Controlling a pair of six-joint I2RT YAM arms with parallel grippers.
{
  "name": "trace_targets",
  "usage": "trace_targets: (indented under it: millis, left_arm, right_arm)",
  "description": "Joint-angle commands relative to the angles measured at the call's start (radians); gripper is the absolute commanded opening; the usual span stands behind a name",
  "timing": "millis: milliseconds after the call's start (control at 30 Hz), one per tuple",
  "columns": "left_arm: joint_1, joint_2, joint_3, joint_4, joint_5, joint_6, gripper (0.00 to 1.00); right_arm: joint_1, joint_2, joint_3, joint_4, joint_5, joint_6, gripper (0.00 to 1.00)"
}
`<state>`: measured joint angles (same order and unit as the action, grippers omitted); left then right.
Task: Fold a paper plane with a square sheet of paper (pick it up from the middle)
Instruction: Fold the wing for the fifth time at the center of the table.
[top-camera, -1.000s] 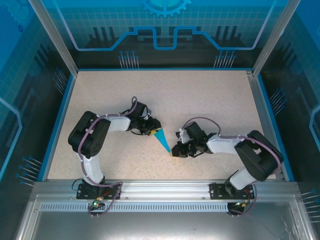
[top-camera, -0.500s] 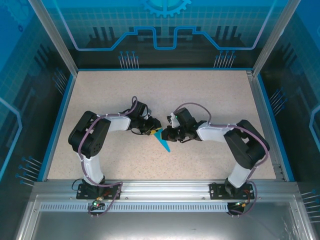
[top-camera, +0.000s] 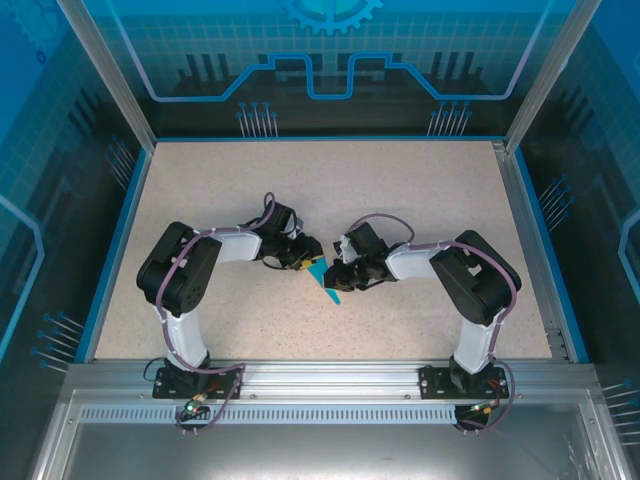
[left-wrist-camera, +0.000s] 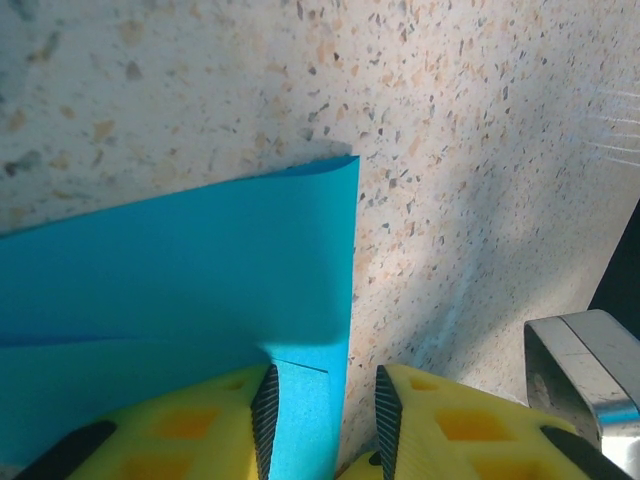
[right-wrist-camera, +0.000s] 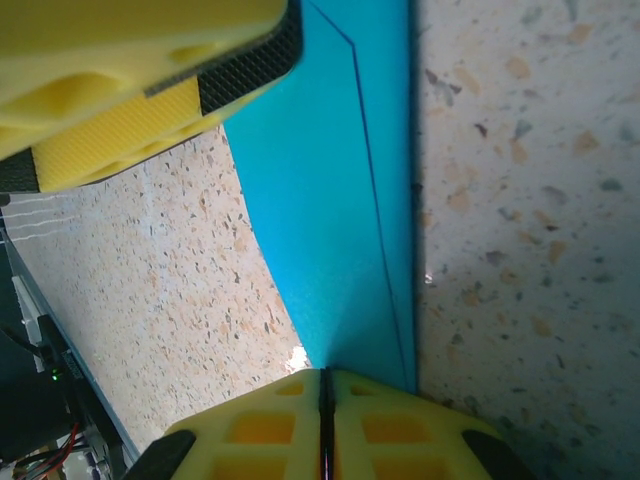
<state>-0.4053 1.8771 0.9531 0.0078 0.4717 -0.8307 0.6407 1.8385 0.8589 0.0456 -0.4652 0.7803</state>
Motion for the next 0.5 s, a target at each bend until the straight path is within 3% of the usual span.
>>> trace_targets:
  millis: [0, 467]
  left_arm:
    - [-0.002, 0.038, -0.005, -0.108, -0.078, 0.026, 0.35]
    - [0.015, 0.02, 0.033, -0.138, -0.086, 0.08, 0.38]
  right_arm:
    - [-0.002, 0.036, -0.028, -0.106, 0.024, -0.035, 0.08]
    - [-0.004, 0.039, -0.073, -0.177, 0.056, -0.061, 0.02]
